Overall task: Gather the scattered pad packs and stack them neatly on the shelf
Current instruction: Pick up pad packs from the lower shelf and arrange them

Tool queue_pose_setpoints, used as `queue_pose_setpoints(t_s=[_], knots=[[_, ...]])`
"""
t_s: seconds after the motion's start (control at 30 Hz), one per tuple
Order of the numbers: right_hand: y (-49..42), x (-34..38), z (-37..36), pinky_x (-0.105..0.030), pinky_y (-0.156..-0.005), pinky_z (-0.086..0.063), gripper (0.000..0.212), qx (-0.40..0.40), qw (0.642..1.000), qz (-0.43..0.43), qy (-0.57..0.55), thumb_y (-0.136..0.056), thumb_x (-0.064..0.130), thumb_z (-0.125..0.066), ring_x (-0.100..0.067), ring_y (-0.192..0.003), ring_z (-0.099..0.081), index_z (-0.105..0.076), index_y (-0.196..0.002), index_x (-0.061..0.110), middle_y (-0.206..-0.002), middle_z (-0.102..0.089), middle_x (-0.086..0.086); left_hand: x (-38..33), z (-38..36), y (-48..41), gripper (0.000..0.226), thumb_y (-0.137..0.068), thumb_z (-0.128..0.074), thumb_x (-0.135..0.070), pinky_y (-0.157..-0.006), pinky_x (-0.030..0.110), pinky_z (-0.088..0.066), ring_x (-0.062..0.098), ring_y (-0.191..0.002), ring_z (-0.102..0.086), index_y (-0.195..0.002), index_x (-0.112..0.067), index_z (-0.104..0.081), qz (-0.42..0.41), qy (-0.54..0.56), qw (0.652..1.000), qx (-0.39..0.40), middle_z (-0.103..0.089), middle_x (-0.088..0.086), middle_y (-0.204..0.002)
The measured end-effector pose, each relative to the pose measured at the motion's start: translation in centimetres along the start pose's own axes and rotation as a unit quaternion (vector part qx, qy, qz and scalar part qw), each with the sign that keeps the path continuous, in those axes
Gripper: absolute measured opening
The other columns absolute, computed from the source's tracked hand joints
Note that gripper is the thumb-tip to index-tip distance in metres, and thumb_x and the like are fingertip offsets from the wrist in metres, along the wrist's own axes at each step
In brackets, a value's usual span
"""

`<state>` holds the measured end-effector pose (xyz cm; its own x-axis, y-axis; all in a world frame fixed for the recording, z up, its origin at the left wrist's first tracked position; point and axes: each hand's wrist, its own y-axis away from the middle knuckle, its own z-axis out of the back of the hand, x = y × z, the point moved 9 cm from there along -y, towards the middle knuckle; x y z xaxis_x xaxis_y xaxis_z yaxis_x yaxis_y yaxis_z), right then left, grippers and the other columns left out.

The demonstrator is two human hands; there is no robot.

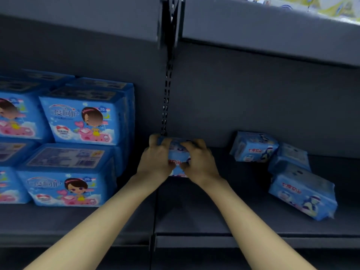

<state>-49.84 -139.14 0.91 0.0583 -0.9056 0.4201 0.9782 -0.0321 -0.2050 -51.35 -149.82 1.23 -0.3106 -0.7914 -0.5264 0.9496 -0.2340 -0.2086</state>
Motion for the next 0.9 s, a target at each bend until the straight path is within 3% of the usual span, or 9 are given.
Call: queue_pose_setpoints(t_s=[0.4,0.9], knots=[[-4.8,-4.3,-0.5,-0.038,-0.099,-0.043,0.061,-0.002,1.000,-0.004,0.011,-0.082,0.001,-0.062,-0.033,-0.119,-0.043,-0.044,-0.137,0.019,-0.139,-0.032,-0.008,-1.2,-3.7,-5.6,0.056,-0.088,-0.059,-0.009,-0.096,0.031,-0.043,0.028,-0.118,-0.049,-0.139,-0.014,-0.038,-0.052,-0.022,0.998,-0.006,-0.028,0.006,-0.143],[-7.6,-4.9,-1.4,-0.030,-0.100,-0.037,0.059,-0.007,0.999,0.021,0.029,-0.087,0.003,-0.057,-0.030,-0.121,-0.040,-0.041,-0.140,0.021,-0.140,-0.032,-0.007,-0.3,-4.8,-8.2,0.053,-0.087,-0.056,-0.001,-0.097,0.035,-0.043,0.030,-0.118,-0.048,-0.137,-0.011,-0.041,-0.038,-0.013,0.999,-0.030,-0.035,0.008,-0.140]])
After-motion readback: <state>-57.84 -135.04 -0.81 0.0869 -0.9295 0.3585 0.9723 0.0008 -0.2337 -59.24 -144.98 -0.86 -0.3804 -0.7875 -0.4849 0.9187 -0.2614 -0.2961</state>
